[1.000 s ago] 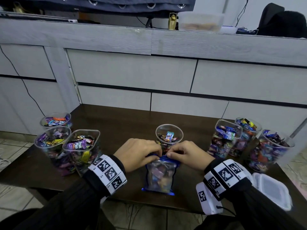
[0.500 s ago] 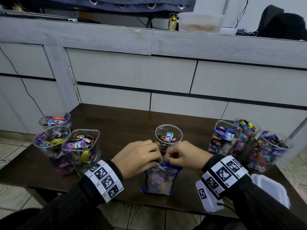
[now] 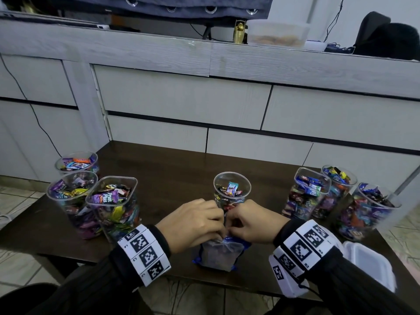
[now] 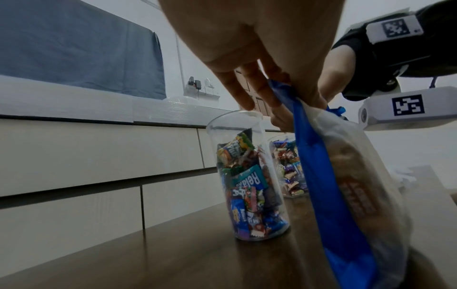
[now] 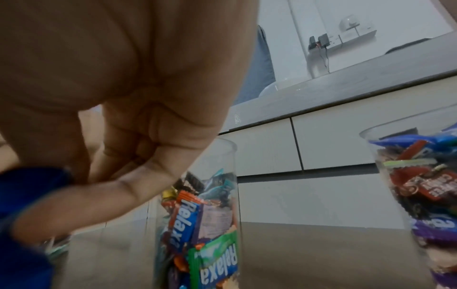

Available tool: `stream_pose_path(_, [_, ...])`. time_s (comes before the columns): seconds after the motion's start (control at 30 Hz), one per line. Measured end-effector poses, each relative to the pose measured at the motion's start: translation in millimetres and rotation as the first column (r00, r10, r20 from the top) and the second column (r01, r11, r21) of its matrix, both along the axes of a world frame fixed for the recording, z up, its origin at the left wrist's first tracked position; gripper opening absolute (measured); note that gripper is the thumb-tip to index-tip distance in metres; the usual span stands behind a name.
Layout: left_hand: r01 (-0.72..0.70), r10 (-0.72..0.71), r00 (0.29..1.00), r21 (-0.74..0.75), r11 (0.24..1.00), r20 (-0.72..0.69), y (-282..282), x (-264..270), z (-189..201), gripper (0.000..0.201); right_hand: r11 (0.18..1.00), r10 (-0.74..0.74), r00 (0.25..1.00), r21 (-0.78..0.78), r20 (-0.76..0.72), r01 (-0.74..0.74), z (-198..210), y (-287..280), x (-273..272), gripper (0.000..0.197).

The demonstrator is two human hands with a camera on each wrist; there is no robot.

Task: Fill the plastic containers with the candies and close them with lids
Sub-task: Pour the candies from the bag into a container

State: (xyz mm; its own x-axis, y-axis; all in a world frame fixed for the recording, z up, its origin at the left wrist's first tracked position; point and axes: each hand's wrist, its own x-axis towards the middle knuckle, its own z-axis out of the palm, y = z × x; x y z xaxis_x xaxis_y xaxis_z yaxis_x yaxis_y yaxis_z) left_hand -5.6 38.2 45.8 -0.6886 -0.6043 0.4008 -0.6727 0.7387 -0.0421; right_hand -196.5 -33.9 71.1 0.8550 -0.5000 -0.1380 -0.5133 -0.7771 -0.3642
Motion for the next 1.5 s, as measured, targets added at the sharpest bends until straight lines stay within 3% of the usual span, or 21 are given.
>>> stream_pose_path(0.2, [-0.046,0.049,0.998,0.085,0.995,-0.032,1.2,-1.1,-12.6,0.027,0.974,0.038,0.999,-0.222,-0.013,-0.04,-1.8,7.6,7.0,0.013])
stream_pose_path(0.33, [-0.071,0.081,0.994,0.144,0.987,-0.069,2.7,2.5,-10.7,0.025,0.976,0.013,0.999,-0.215,-0.029,-0.019,-1.0,3.3,7.4,0.013])
stream_pose_path(0.43, [-0.071,0.103,0.986,0.23,0.971,-0.133,5.4,4.2,-11.8,0.023,0.99,-0.03,0.999,-0.137,-0.012,0.028,3.2,-2.2,3.4,0.011])
stream_pose_path(0.57, [-0.115,0.142,0.984,0.214,0.97,-0.112,7.3,0.8,-12.4,0.026,0.975,-0.093,0.996,0.205,0.004,0.09,11.3,-8.0,-3.5,0.011])
stream_pose_path(0.63, [-0.126,0.148,0.984,0.206,0.971,-0.098,5.8,1.9,-11.0,0.028,0.95,-0.108,0.993,0.289,-0.04,0.115,14.3,-8.8,-5.4,0.011])
stream_pose_path(0.8, [-0.028,0.047,0.991,0.151,0.988,-0.126,7.4,-4.0,-7.5,0.024,0.968,-0.141,0.988,0.2,-0.06,0.151,12.6,-9.5,-4.8,0.008])
stream_pose_path(0.93, [0.003,0.028,0.984,0.176,0.984,-0.176,7.9,-8.3,-4.0,0.033,0.967,-0.173,0.981,0.174,-0.091,0.187,8.8,-8.0,-6.3,0.011])
stream_pose_path(1.13, [-0.02,0.13,0.954,0.378,0.926,-0.27,7.0,4.1,-8.4,0.026,0.861,-0.218,0.975,0.465,-0.035,0.209,5.0,-1.8,-5.4,0.014])
stream_pose_path(1.27, [-0.002,0.141,0.939,0.406,0.914,-0.313,6.5,9.0,-14.1,0.029,0.875,-0.176,0.984,0.454,-0.024,0.167,7.5,-0.3,-2.2,0.008])
stream_pose_path(1.4, [-0.043,0.211,0.868,0.355,0.934,-0.449,8.1,16.9,-14.2,0.042,0.935,-0.138,0.99,0.335,0.04,0.117,12.2,1.2,1.4,0.008])
stream_pose_path(1.5, [-0.172,0.38,0.69,0.371,0.913,-0.616,6.7,27.4,-12.4,0.039,0.946,-0.153,0.979,0.308,0.134,0.106,25.6,-1.4,2.2,0.01])
